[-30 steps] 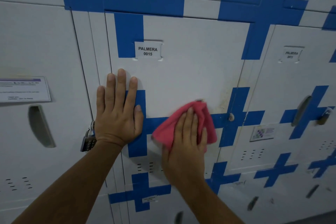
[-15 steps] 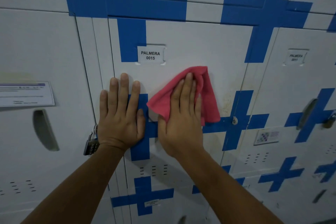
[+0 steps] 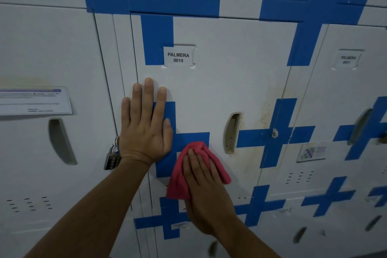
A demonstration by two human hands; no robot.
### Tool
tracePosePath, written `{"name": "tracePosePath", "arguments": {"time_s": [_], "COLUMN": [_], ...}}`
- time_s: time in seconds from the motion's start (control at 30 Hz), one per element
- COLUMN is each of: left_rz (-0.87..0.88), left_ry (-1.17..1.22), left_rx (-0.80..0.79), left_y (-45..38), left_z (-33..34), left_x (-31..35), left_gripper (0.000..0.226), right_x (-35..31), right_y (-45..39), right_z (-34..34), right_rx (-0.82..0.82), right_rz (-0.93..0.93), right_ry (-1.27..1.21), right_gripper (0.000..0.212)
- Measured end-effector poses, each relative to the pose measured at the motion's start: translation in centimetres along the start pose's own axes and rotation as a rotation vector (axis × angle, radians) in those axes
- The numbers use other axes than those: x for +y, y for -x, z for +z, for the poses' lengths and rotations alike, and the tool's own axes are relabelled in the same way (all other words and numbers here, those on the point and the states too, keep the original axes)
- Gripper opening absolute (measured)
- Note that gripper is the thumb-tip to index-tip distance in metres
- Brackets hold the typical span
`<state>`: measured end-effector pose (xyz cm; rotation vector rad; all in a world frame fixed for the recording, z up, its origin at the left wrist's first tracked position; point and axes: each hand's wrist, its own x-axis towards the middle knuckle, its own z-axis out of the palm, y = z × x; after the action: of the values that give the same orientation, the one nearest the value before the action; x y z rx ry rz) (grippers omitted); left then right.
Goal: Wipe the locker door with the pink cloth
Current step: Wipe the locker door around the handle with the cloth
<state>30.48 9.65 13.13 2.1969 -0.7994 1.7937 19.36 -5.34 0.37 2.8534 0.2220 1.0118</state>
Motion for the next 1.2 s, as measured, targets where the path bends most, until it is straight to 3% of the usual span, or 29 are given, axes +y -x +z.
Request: {"name": "tracePosePath", "arguments": {"time_s": [0.2,0.37,0.53,0.7,0.9,0.97,1.03,1.1,1.2], "left_rz": [-0.018,-0.01,-0.004,-0.03,-0.023,-0.018,-0.018,-0.016,-0.011], "left_ry": [-0.024,-0.023,-0.056,0.002,0.029,0.024,0.024,0.027,0.031], "left_rx": [-0.042,-0.04,-0.032,-0.066,-0.052,-0.048,-0.046,-0.04,-0.028], "left_y": [-0.2,0.0,-0.1,-0.1,-0.1,0.0,0.0,0.0,0.0], "left_z": [-0.1,0.0,0.2,-0.2,-0.2,-0.2,-0.1,-0.1,0.0], "left_x": [-0.1,0.0,-0.3,-0.1,0.0,0.0,-0.1,-0.1,-0.1], "left_gripper": [0.067,0.066,0.062,0.068,0.068,0.068,0.067,0.067,0.066], "right_x": [-0.6,-1.6,-2.1,2.0,7.0,7.0,5.6,3.4,2.1], "right_y": [-5.2,-7.4,-5.5,-7.5,-7.9,-8.3,-9.1,-9.3,-8.8], "right_z": [-5.8,-7.9,-5.7,-9.1,-11.8,-12.1,-12.2,-11.7,-10.0], "right_rx": [0.193,0.278,0.175,0.14,0.338,0.471,0.49,0.4,0.258], "right_rz": [0.184,0.294,0.166,0.143,0.507,0.619,0.695,0.607,0.313], "right_ry": [-0.202,-0.308,-0.239,-0.141,-0.292,-0.42,-0.487,-0.418,-0.163], "right_gripper": [0.075,0.068,0.066,0.076,0.085,0.085,0.086,0.087,0.085]}}
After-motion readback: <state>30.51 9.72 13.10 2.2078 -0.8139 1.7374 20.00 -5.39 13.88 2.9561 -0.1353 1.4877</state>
